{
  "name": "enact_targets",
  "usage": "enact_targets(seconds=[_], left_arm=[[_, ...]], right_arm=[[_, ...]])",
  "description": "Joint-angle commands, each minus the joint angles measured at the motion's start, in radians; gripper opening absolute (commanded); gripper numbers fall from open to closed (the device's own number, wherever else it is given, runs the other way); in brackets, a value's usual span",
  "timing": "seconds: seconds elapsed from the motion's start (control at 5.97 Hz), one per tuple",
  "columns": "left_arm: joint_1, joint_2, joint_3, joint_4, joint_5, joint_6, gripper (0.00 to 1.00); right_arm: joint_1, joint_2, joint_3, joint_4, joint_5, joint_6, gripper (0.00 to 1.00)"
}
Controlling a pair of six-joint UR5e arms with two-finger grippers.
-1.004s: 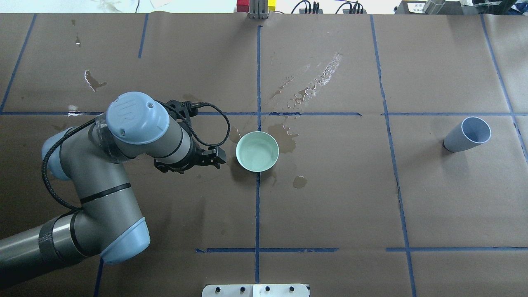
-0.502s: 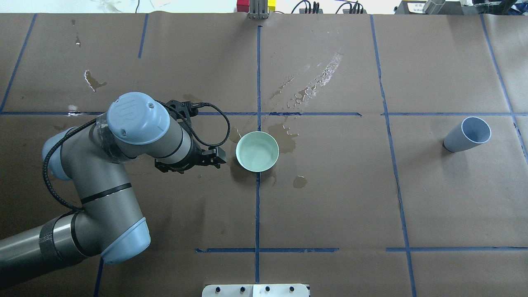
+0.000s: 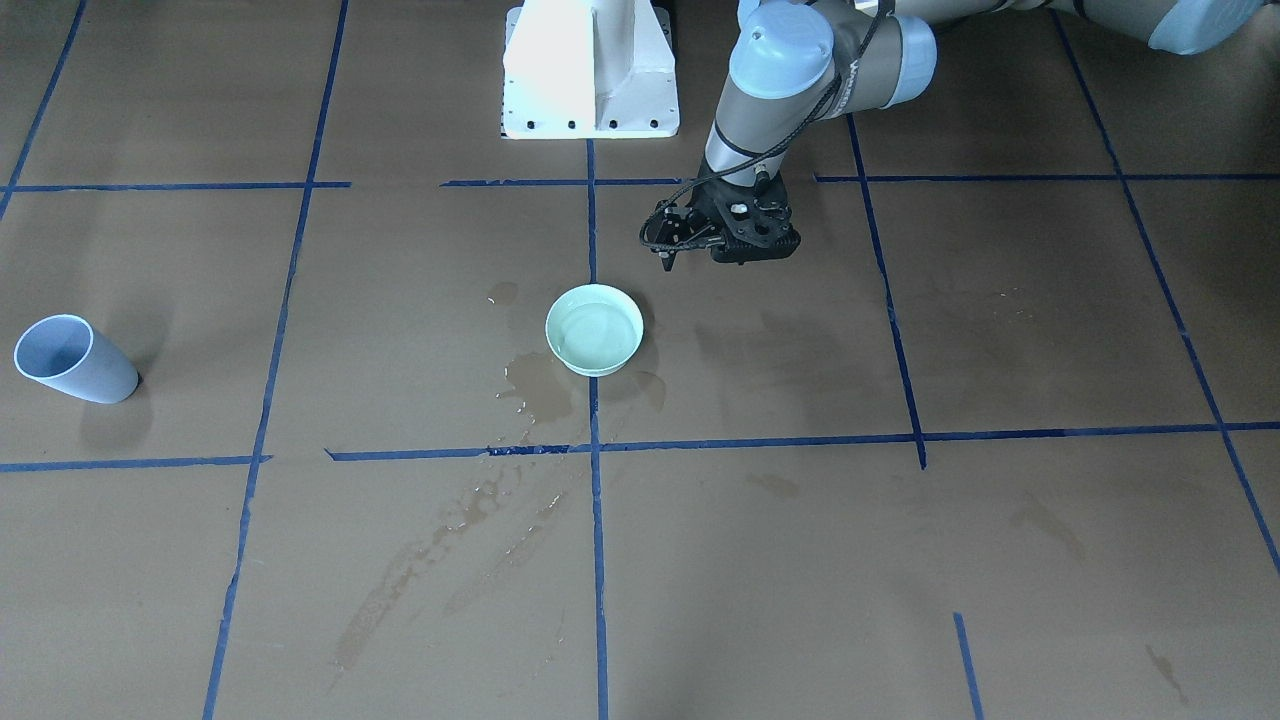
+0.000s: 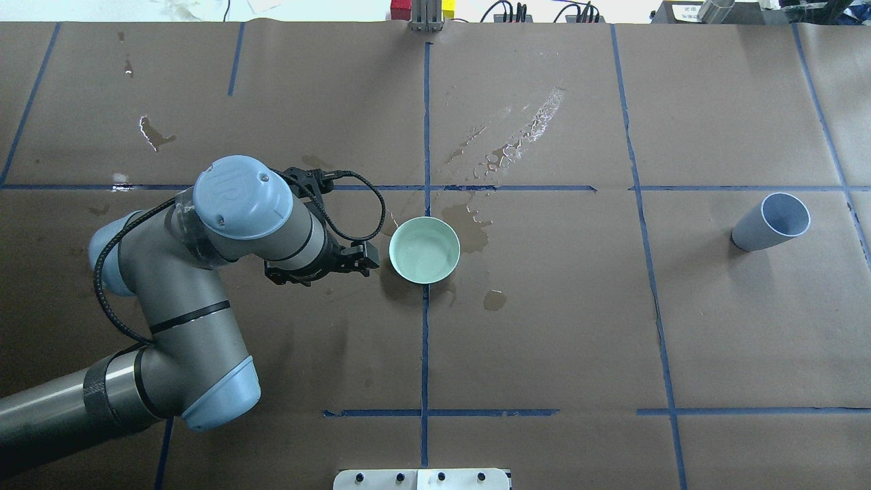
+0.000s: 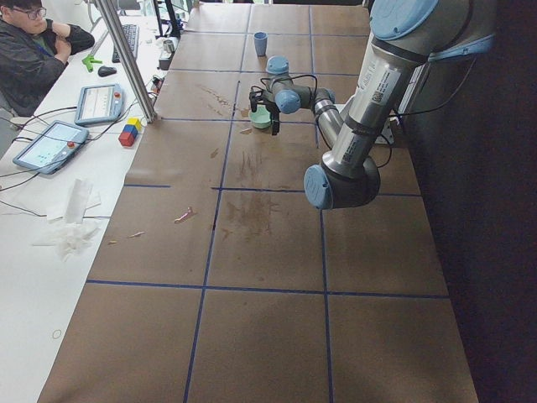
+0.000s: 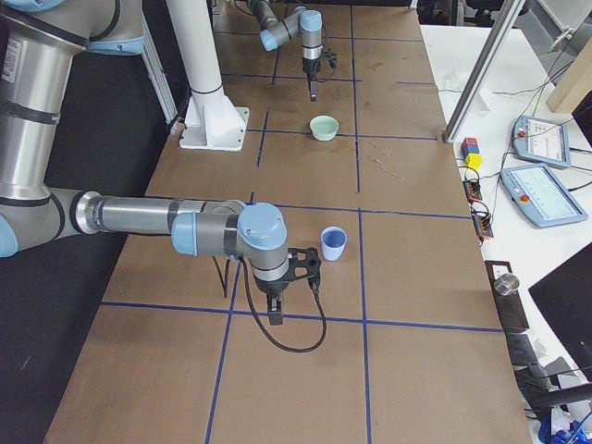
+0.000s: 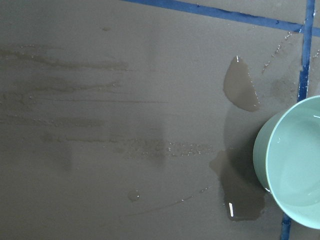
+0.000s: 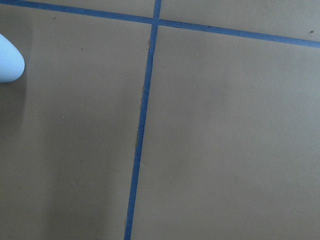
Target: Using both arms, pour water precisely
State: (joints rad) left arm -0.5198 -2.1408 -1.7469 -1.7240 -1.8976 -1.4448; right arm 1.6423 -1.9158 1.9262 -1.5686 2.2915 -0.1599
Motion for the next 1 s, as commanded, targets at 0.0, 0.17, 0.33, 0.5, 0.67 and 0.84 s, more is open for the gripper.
enact_targets(seconds=[0.0,0.17,0.33,0.5,0.67,0.84], left_arm=[[0.009,-0.068,0.142,-0.158,0.038,-0.159,1.0],[0.011,-0.095,0.176,-0.16,0.052,-0.196,1.0],[0.023,-0.112,0.209,-0.163,0.072,-0.2,0.99],[0.026,-0.122,0.227,-0.163,0.072,-0.198,0.98],[0.038,-0.123,0.234,-0.163,0.074,-0.197,0.91],[0.041,-0.125,0.237,-0.161,0.072,-0.197,0.55]], right_arm=[[0.001,-0.005,-0.001,0.001,0.003,0.0,1.0],[0.001,-0.008,-0.001,0.001,0.003,0.0,1.0],[0.001,-0.008,-0.003,0.001,0.003,0.0,1.0],[0.001,-0.009,-0.004,0.001,0.002,0.0,1.0],[0.001,-0.009,-0.009,0.001,0.0,-0.001,1.0],[0.001,-0.009,-0.01,0.001,0.0,-0.001,1.0]])
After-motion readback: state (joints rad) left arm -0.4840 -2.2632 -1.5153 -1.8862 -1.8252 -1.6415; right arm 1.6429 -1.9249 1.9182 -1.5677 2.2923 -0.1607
